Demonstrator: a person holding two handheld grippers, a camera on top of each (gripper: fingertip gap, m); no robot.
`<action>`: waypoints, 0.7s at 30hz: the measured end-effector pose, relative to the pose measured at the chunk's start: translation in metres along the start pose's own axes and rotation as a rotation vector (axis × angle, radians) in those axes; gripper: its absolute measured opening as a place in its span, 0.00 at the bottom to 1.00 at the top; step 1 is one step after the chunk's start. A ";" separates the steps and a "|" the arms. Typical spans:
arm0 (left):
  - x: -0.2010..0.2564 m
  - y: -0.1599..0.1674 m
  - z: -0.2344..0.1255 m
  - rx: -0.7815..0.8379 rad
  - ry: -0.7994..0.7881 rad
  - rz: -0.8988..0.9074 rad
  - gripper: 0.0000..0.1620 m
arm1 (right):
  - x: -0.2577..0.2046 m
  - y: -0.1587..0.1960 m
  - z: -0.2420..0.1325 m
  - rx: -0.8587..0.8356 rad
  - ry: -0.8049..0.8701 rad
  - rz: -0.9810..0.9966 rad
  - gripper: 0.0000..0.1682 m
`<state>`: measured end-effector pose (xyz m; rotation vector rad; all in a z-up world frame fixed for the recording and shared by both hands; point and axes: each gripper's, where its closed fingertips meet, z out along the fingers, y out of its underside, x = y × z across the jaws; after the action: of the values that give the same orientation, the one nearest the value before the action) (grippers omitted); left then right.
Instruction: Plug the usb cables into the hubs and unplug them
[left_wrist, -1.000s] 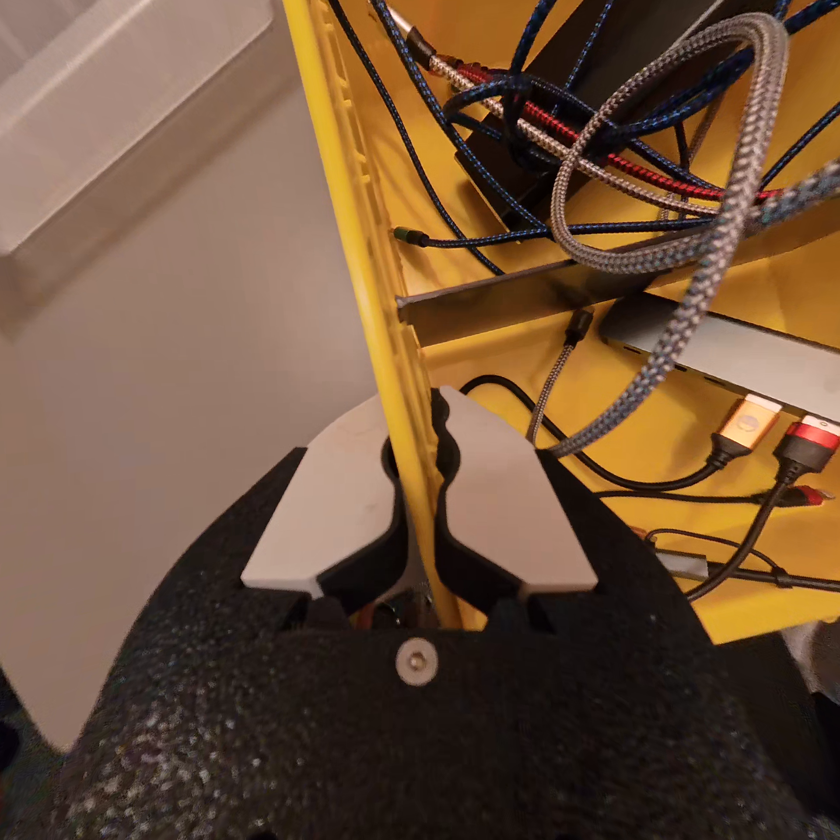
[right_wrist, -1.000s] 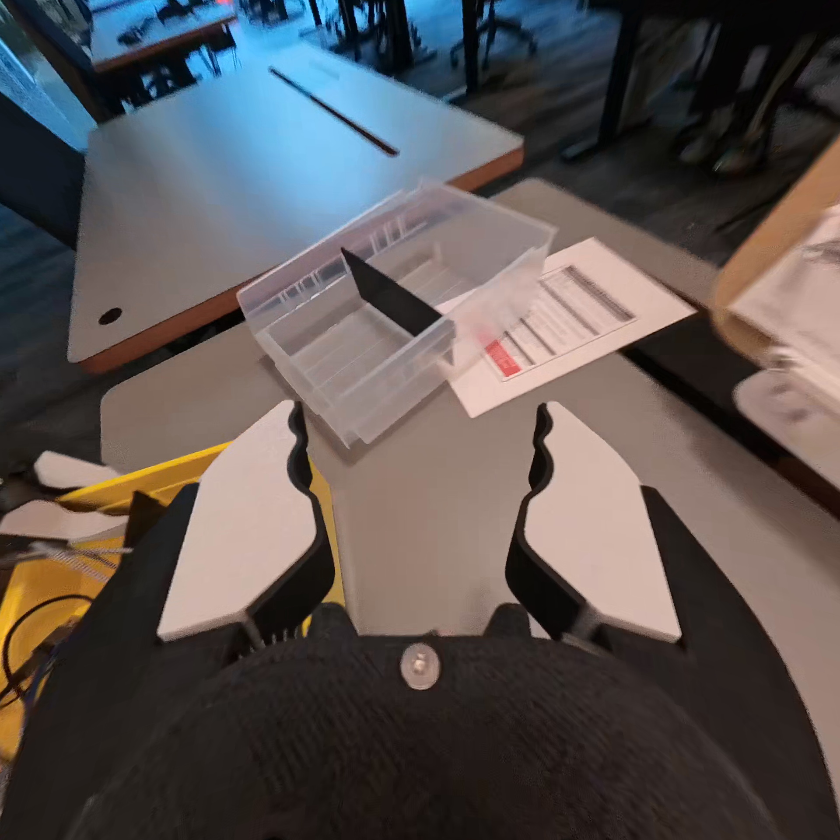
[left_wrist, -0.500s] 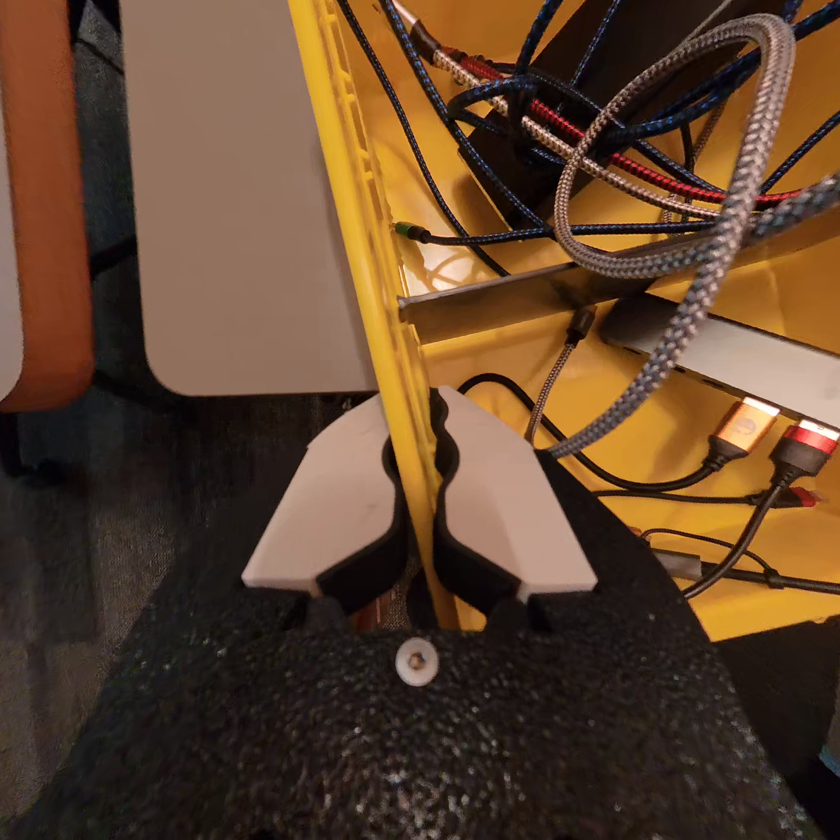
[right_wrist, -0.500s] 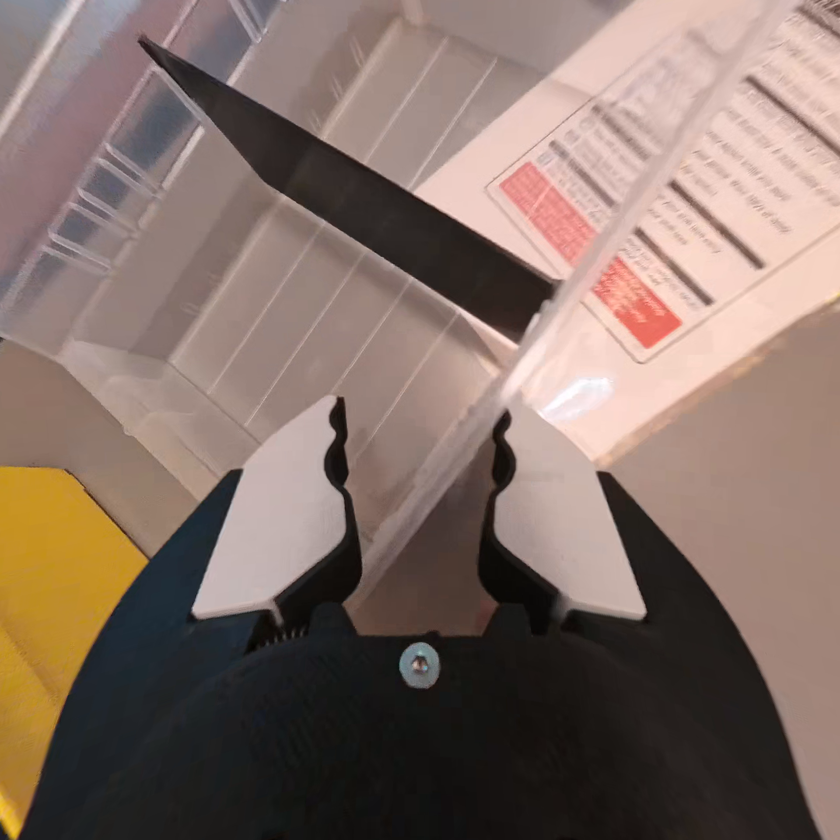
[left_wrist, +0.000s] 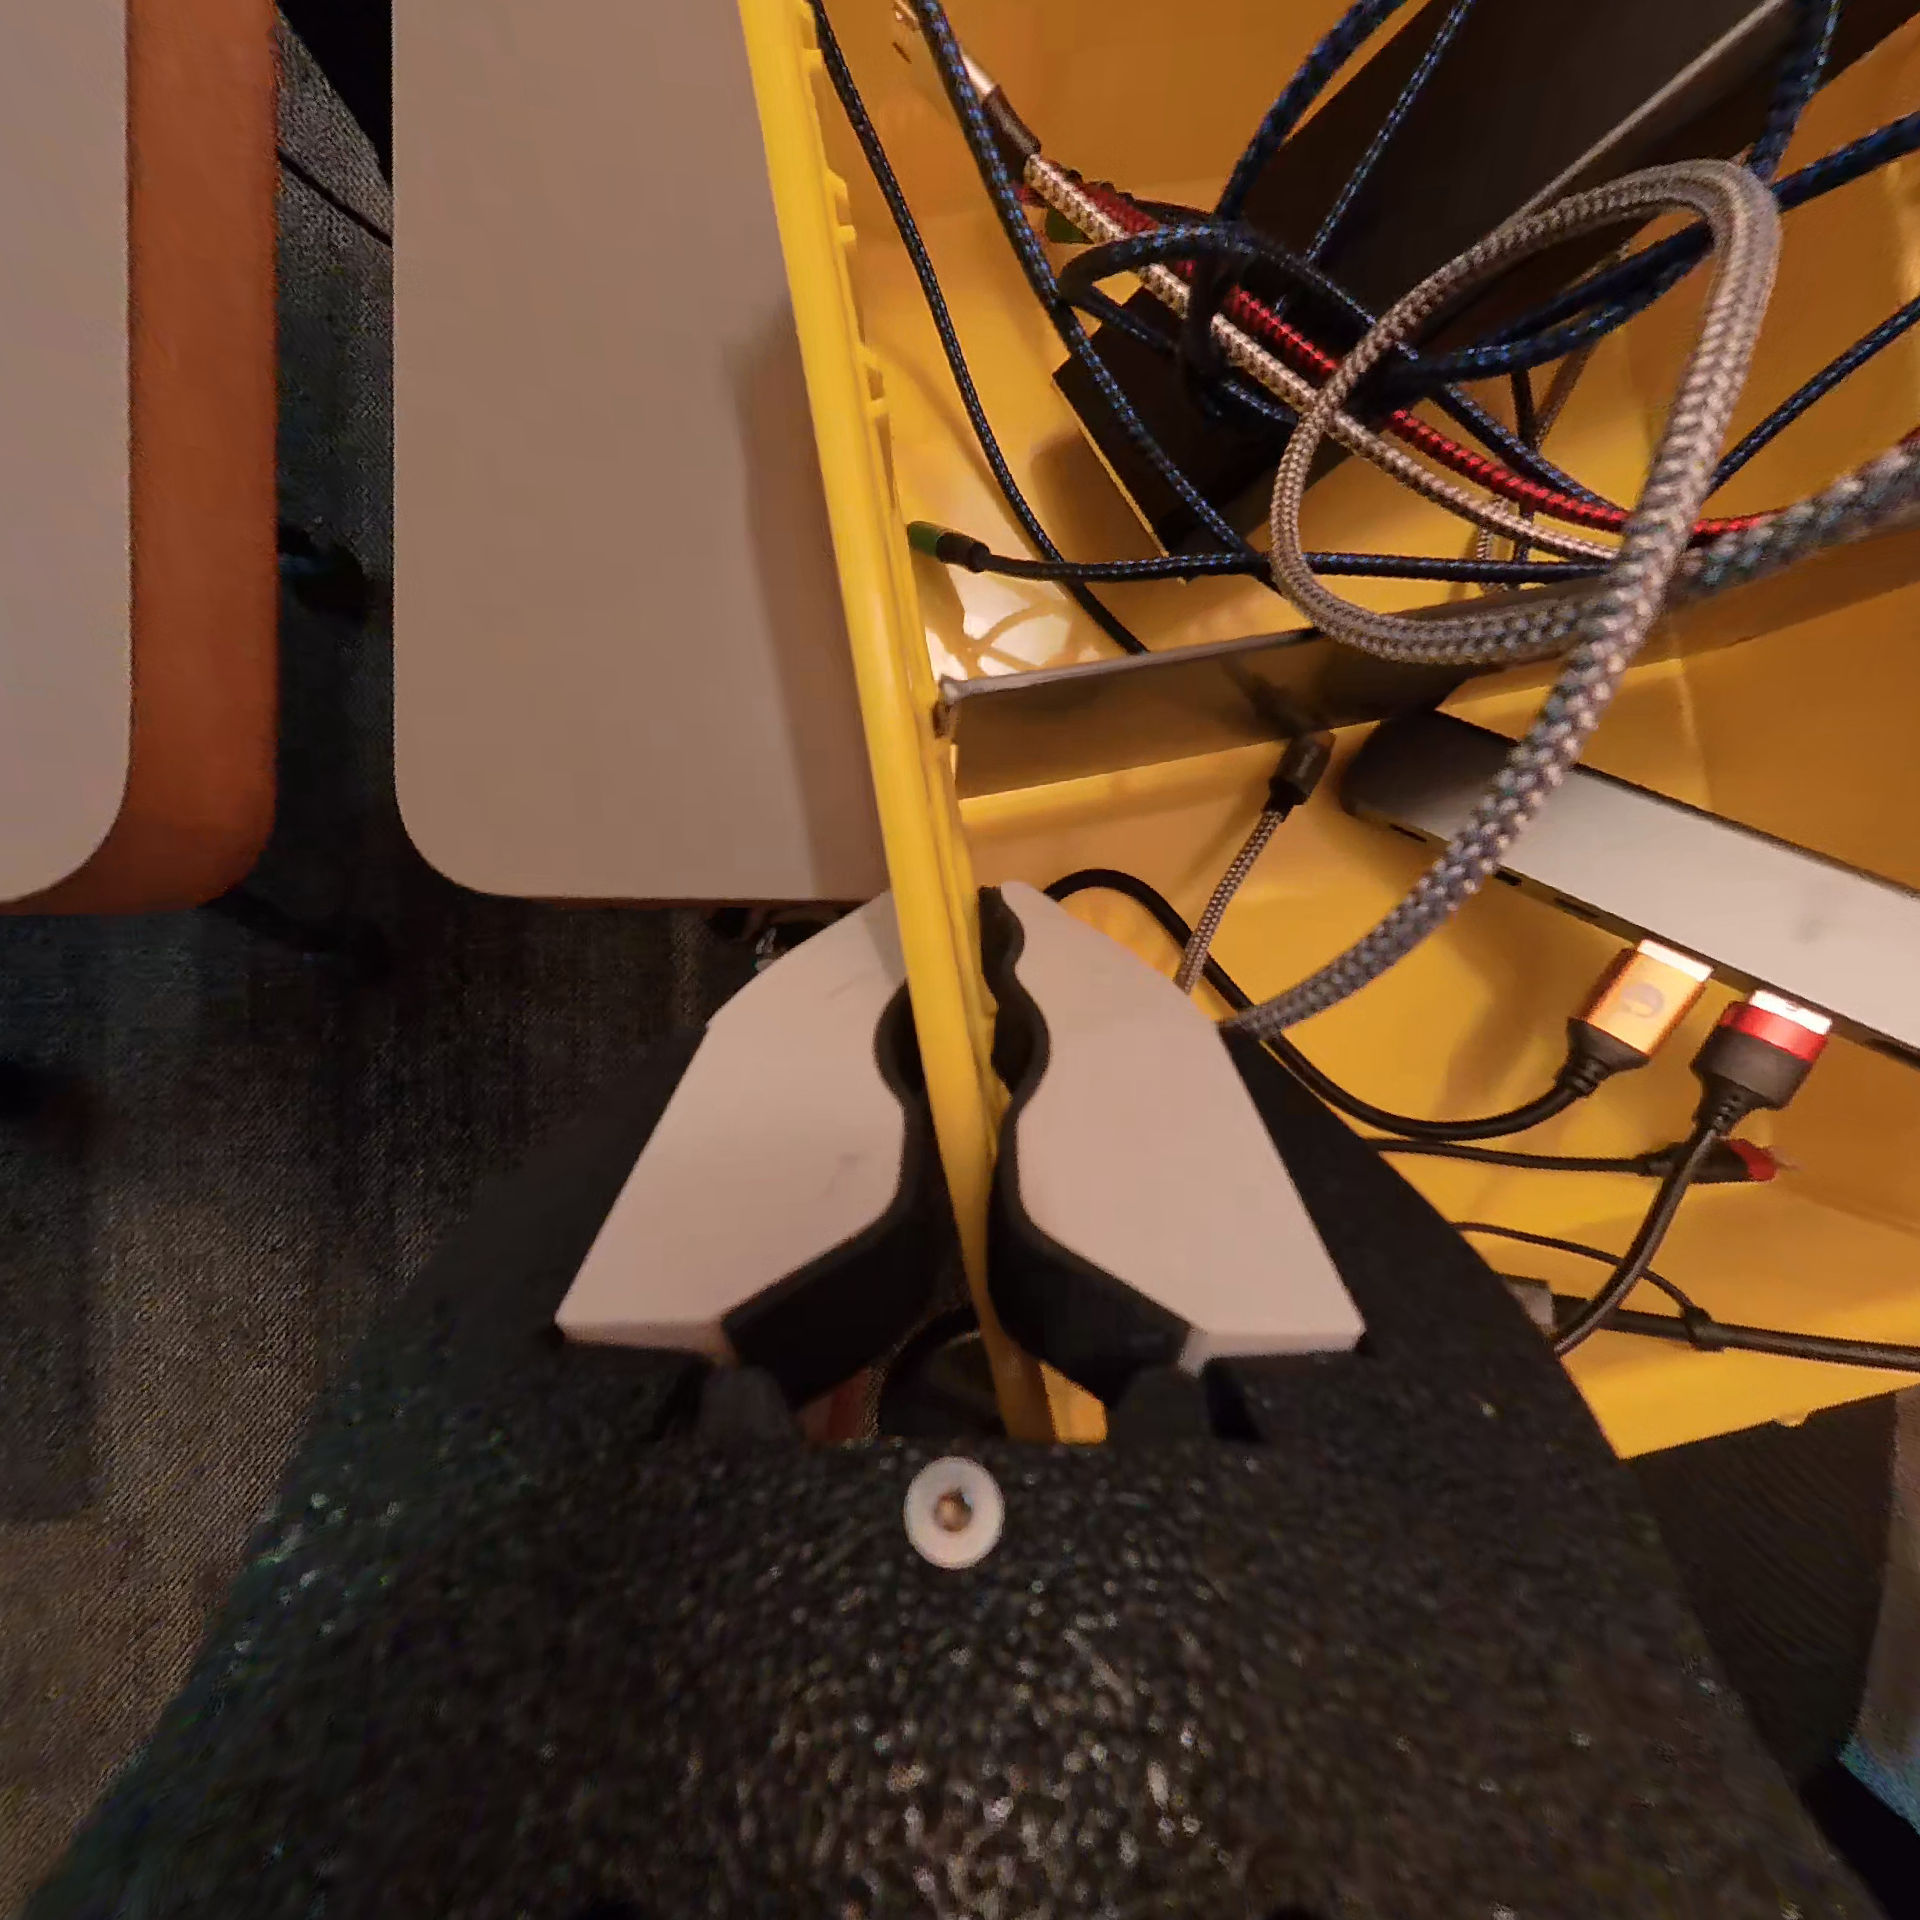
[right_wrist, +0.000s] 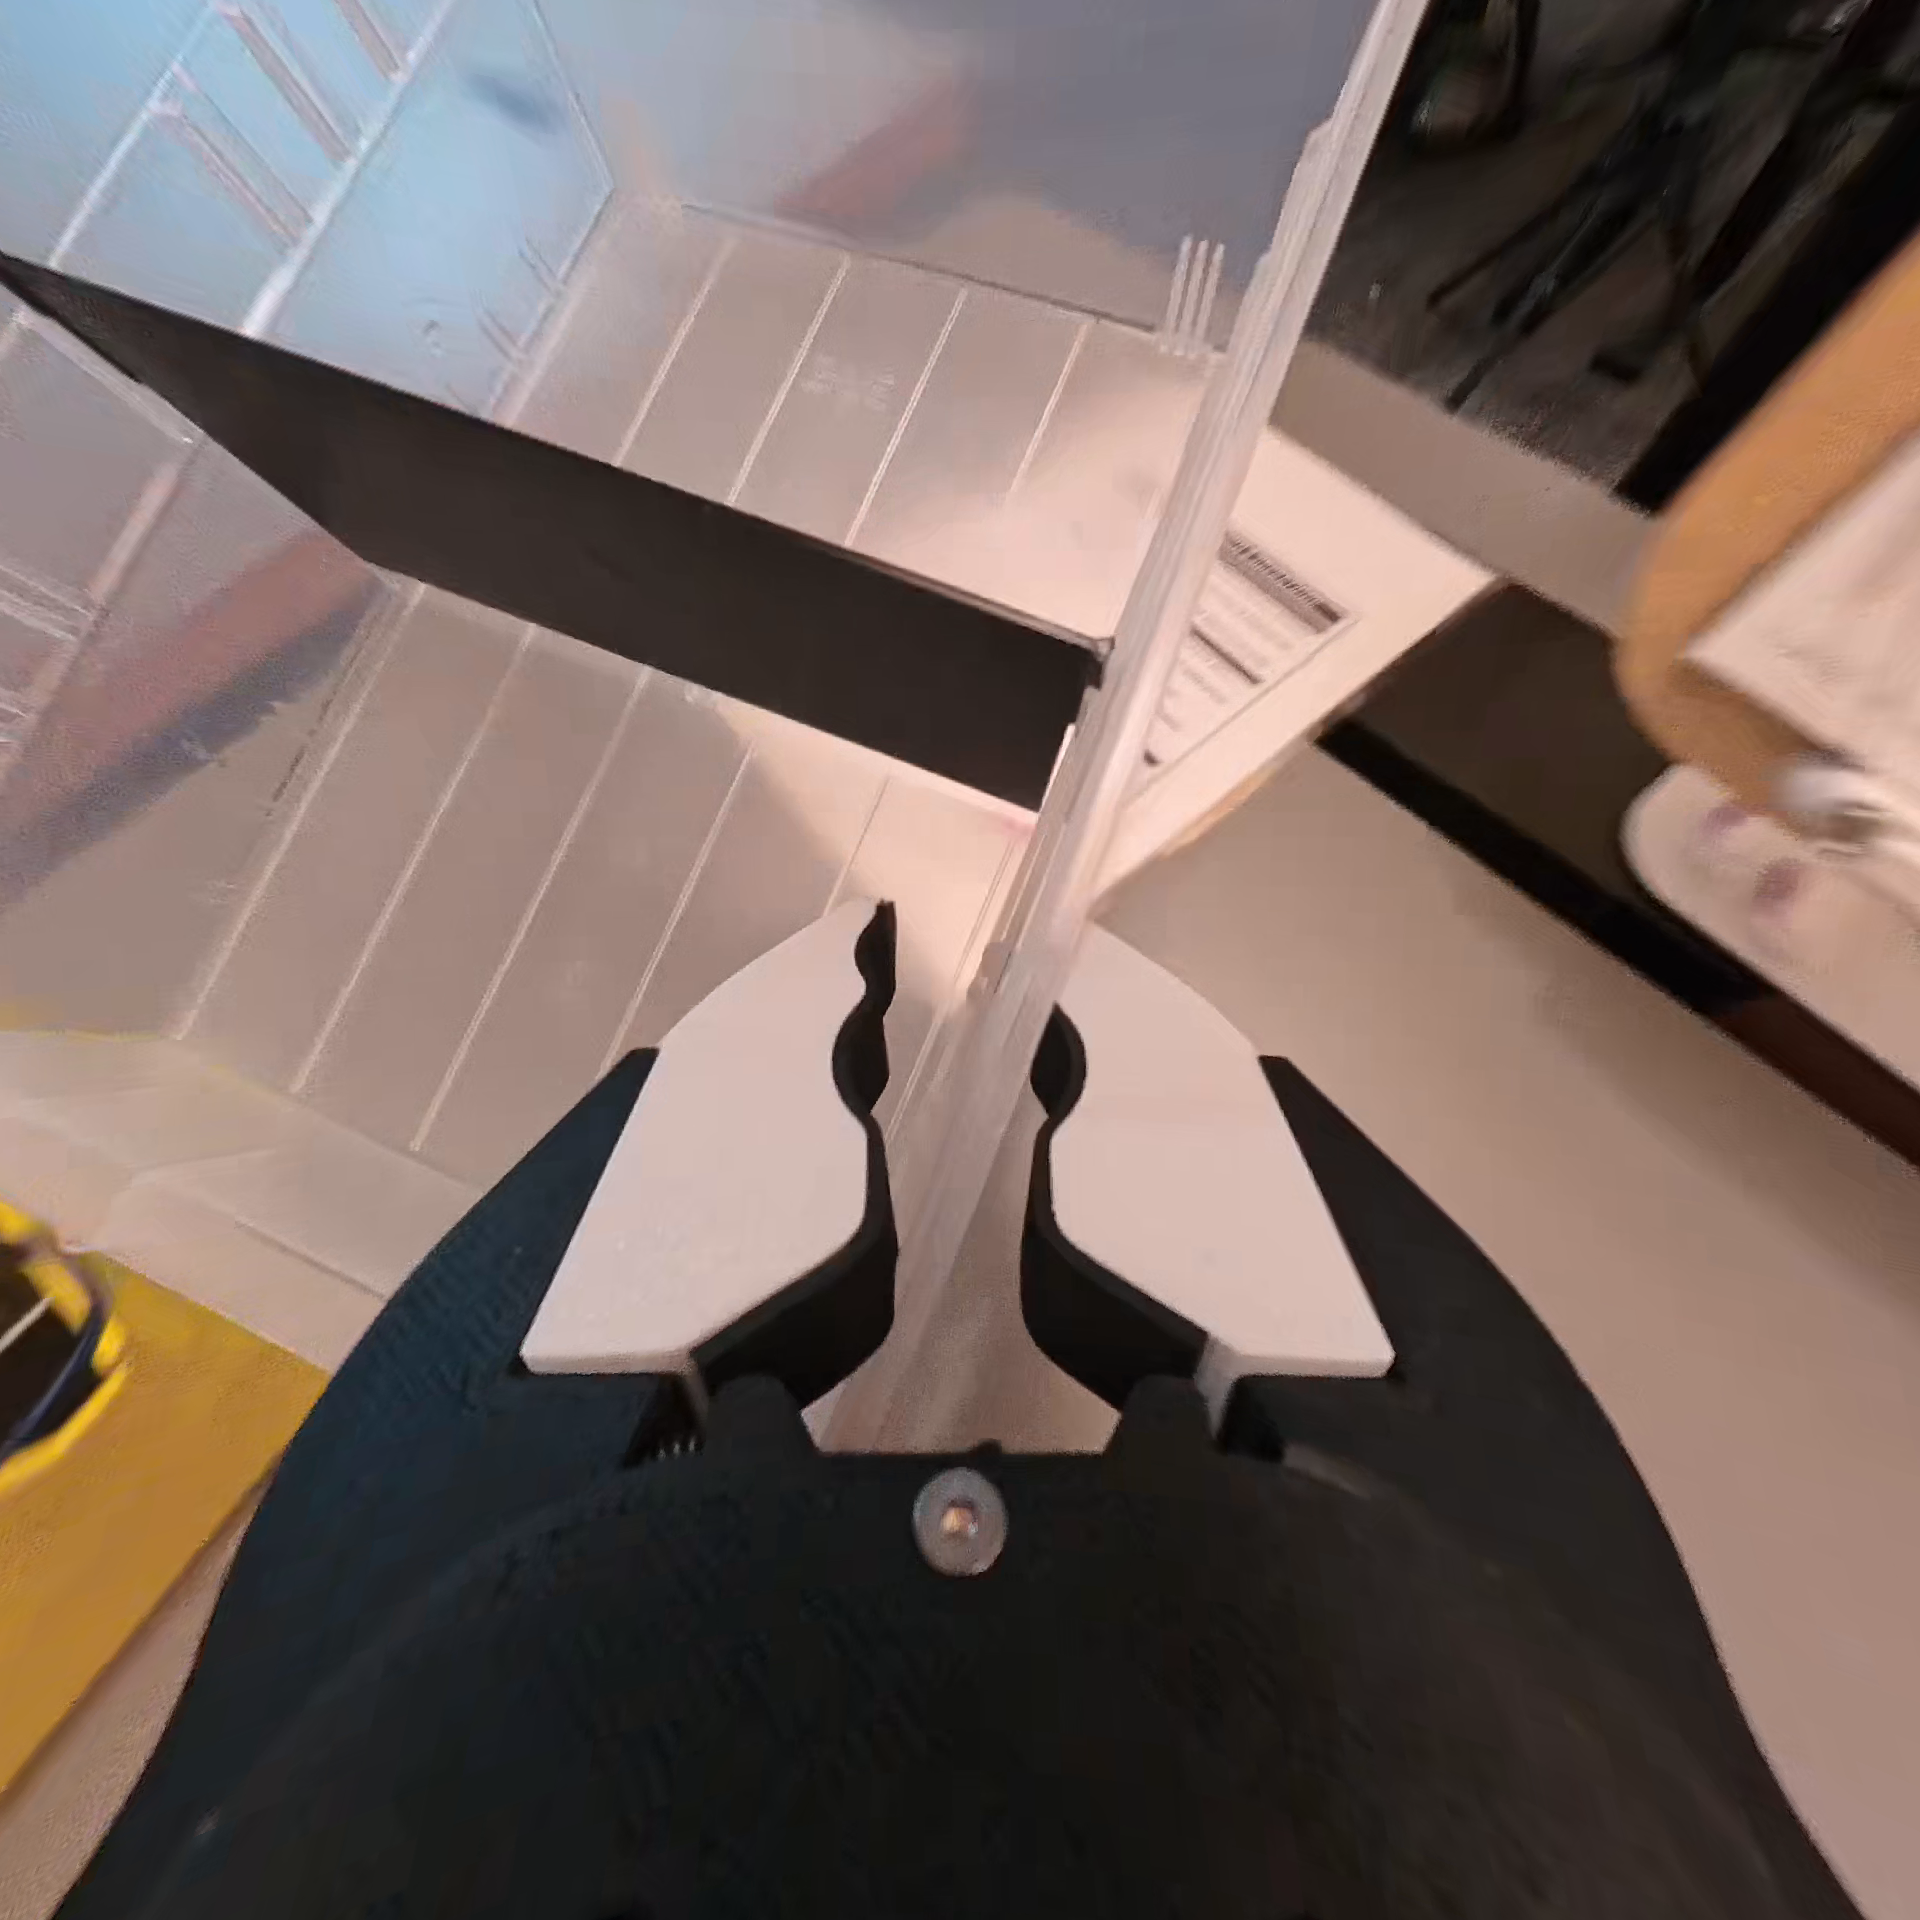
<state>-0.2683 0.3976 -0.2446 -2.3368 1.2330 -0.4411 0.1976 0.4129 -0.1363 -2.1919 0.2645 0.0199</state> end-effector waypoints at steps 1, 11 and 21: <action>-0.001 -0.003 0.002 0.001 0.006 -0.002 0.03 | 0.012 -0.001 -0.025 0.035 -0.010 0.001 0.14; -0.006 -0.080 0.045 0.053 0.044 -0.022 0.03 | 0.221 0.132 -0.247 0.123 0.295 0.143 0.14; 0.011 -0.231 0.104 0.077 0.086 0.072 0.05 | 0.383 0.312 -0.394 -0.052 0.565 0.383 0.15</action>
<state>-0.0537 0.5276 -0.2087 -2.2226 1.3113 -0.5594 0.4777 -0.1502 -0.1923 -2.1257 1.0054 -0.3871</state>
